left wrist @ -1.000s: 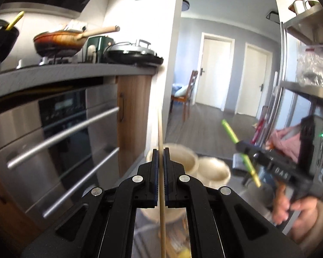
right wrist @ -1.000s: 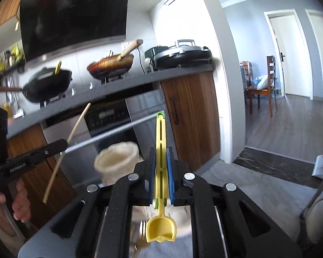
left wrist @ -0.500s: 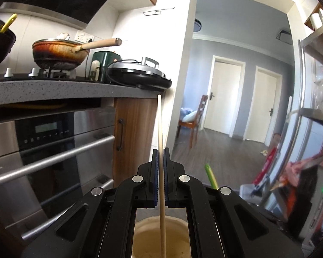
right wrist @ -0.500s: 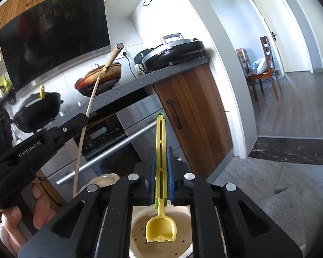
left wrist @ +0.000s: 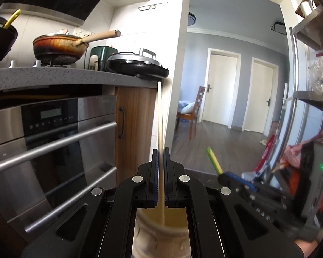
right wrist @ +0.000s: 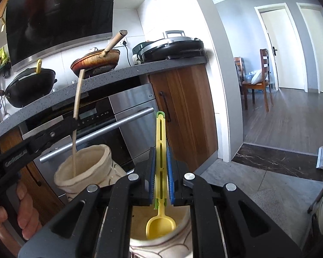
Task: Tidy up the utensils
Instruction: 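Drop the tongs into the shorter pot while the left tool drops the chopstick into the taller pot, then move both open tools back over the utensils on the cloth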
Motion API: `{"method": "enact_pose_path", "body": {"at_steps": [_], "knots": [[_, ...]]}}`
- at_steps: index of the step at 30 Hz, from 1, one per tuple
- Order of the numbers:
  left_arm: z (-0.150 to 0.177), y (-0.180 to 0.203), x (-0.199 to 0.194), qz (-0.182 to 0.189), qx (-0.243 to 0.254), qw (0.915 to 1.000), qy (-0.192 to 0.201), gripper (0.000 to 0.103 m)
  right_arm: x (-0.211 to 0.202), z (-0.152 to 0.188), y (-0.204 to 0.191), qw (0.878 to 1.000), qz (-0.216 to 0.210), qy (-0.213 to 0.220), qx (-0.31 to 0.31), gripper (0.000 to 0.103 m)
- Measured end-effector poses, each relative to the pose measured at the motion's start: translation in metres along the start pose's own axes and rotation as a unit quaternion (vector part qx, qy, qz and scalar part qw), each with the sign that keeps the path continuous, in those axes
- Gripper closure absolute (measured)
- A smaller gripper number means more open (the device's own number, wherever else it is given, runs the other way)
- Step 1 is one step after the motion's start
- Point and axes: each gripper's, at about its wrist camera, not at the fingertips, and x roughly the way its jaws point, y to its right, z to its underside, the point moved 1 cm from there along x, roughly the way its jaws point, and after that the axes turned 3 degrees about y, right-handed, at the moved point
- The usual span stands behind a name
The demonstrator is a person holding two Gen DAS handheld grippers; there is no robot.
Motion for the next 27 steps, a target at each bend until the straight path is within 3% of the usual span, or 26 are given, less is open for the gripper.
{"method": "enact_pose_path", "body": {"at_steps": [3, 7, 19, 21, 27], "knots": [[0.011, -0.002, -0.011, 0.002, 0.004, 0.9998, -0.019, 0.098, -0.01, 0.003, -0.001, 1.0, 0.003, 0.003, -0.008, 0.093], [0.022, -0.005, -0.027, -0.007, 0.011, 0.9998, -0.013, 0.098, -0.023, 0.005, 0.002, 1.0, -0.004, 0.005, 0.002, 0.093], [0.024, -0.014, -0.04, 0.012, -0.005, 0.9998, -0.012, 0.097, -0.053, 0.018, -0.004, 1.0, 0.007, 0.011, -0.021, 0.093], [0.024, -0.015, -0.04, 0.013, -0.01, 0.9998, -0.013, 0.089, -0.052, 0.02, -0.005, 1.0, 0.006, 0.007, -0.022, 0.093], [0.025, -0.014, -0.042, 0.006, -0.004, 0.9999, -0.009, 0.082, -0.05, 0.022, -0.002, 1.0, 0.009, 0.002, -0.018, 0.09]]}}
